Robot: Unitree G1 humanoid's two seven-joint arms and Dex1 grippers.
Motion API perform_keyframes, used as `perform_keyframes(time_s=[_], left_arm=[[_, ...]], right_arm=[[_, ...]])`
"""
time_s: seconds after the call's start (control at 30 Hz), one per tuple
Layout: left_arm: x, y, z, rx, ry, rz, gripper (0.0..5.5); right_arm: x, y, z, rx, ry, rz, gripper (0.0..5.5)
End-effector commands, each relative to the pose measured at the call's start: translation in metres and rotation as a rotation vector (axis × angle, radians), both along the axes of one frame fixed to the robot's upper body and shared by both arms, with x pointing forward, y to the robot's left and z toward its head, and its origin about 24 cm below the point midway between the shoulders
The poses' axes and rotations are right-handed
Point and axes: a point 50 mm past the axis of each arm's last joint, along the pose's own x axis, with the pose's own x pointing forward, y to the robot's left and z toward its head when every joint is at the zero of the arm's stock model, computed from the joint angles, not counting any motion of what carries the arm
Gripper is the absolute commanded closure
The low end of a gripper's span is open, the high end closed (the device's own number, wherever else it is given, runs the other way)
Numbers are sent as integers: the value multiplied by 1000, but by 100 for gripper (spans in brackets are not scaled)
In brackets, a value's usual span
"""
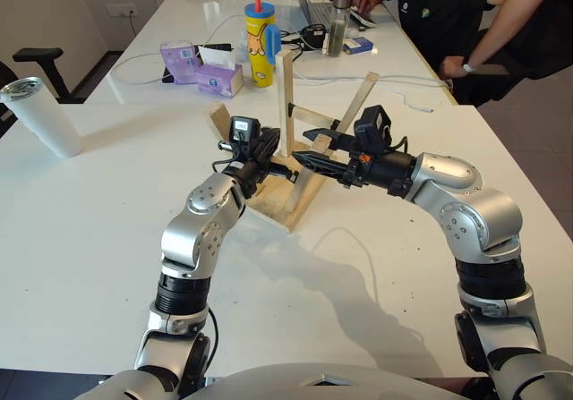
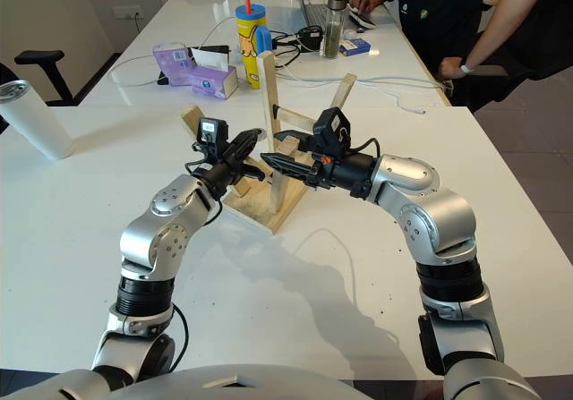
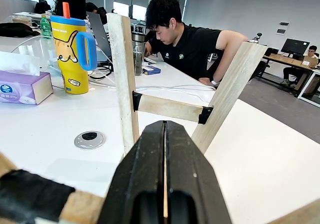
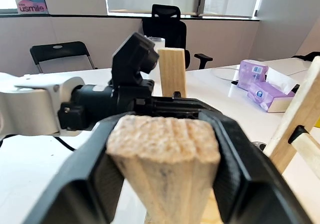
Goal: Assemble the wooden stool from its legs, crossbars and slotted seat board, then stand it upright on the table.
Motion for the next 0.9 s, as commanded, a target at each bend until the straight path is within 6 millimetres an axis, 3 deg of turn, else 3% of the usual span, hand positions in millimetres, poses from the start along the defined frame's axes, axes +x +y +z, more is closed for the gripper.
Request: perform_keyframes(time_s=[0.03,0.17,0.3,0.37,0.53,0.57,0.63,0.7,0.8,0.83,0.87,0.9], left_arm=[[8,14,-9,20,65,68,550],[20,21,82,-102,-287,84,550],[21,20,146,-324,-503,41,550],[19,16,163,-447,-517,-14,550],[10,16,191,-535,-615,-50,550],[8,17,197,-535,-647,-51,550],[8,12,203,-376,-722,-24,550],[13,6,193,-249,-710,-1,550],[19,8,124,5,-492,109,550],[16,12,60,116,-256,118,550],[4,15,9,218,-104,109,550],[-15,22,-59,364,126,75,550]], right_arm=[[-2,7,7,58,21,64,341],[-1,7,6,56,23,59,341],[-1,7,5,62,26,57,341],[-1,7,5,64,26,56,341],[-2,7,4,59,23,52,341],[-2,7,3,57,23,51,341],[-2,7,2,53,23,51,341],[-3,8,1,53,22,51,341],[-3,8,1,55,23,48,341],[-4,8,0,57,24,43,341],[-5,7,0,60,26,39,341],[-6,7,0,66,28,37,341]])
